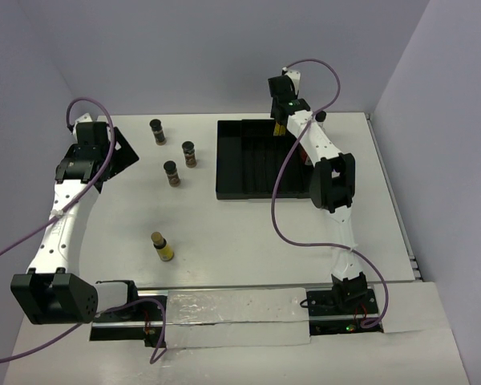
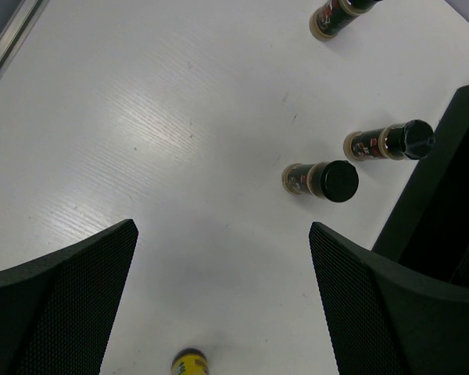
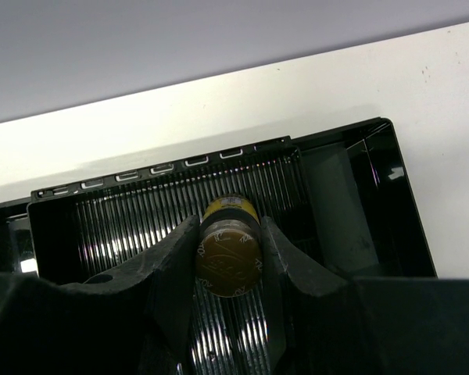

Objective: Organize the condiment bottles

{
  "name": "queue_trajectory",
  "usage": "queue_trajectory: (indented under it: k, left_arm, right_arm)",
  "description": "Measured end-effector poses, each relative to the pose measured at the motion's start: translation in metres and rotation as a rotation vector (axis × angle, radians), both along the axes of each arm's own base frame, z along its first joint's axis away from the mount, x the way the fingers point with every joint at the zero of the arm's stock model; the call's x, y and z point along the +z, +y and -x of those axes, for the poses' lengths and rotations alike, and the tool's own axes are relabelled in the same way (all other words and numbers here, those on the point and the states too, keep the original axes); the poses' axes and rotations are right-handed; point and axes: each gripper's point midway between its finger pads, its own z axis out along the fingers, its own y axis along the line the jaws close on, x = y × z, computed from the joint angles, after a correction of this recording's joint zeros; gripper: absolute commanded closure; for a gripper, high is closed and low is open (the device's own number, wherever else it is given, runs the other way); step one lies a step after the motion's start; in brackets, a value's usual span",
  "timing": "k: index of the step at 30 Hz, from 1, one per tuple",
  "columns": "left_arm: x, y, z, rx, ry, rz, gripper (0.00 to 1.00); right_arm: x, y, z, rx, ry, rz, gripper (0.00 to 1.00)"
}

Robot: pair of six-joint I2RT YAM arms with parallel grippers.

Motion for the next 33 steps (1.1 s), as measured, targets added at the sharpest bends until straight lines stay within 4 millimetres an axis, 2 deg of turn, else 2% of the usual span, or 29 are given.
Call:
queue_trajectory:
  k: [1,3,4,5,6,10,11,12,18,27,30,33]
  left_arm:
    - [0.000,0.000,0.000,0.000,0.000,0.000,0.00]
    - [0.000,0.000,0.000,0.001,0.000,-0.001,0.01]
    - [0.000,0.000,0.000,0.002,0.000,-0.002,0.01]
    - [0.000,0.000,0.000,0.002,0.000,-0.002,0.01]
    - [0.000,0.000,0.000,0.002,0.000,-0.002,0.00]
    - [0.000,0.001,0.001,0.002,0.000,-0.002,0.00]
    - [-0.001,0.001,0.002,0.002,0.002,-0.002,0.00]
    - [-0.002,0.000,0.003,0.001,0.004,-0.002,0.01]
    - [-0.003,0.000,0.003,0.002,0.007,-0.002,0.01]
    - [-0.003,0.001,0.005,0.002,0.010,-0.002,0.00]
    - [-0.004,0.000,0.006,0.001,0.016,-0.001,0.01]
    - [-0.003,0.000,0.007,-0.001,0.015,-0.002,0.01]
  right_arm:
    - [0.000,0.000,0.000,0.000,-0.001,0.000,0.83]
    - [0.000,0.000,-0.001,0.000,-0.003,-0.001,0.71]
    - [0.000,0.000,-0.001,0.000,-0.003,-0.001,0.70]
    - [0.000,0.000,-0.001,0.000,-0.004,-0.001,0.55]
    - [0.000,0.000,-0.001,-0.001,-0.005,-0.002,0.48]
    - [0.002,0.003,-0.003,0.002,-0.017,-0.007,0.20]
    - [0.003,0.003,-0.004,0.003,-0.020,-0.009,0.19]
    - [0.003,0.004,-0.004,0.003,-0.022,-0.011,0.13]
    - [0.004,0.009,-0.004,0.012,-0.029,-0.011,0.03]
    - [0.007,0.013,-0.004,0.021,-0.035,-0.016,0.00]
    - [0.016,0.014,-0.003,0.027,-0.047,-0.025,0.00]
    - [0.034,0.015,-0.001,0.037,-0.075,-0.040,0.00]
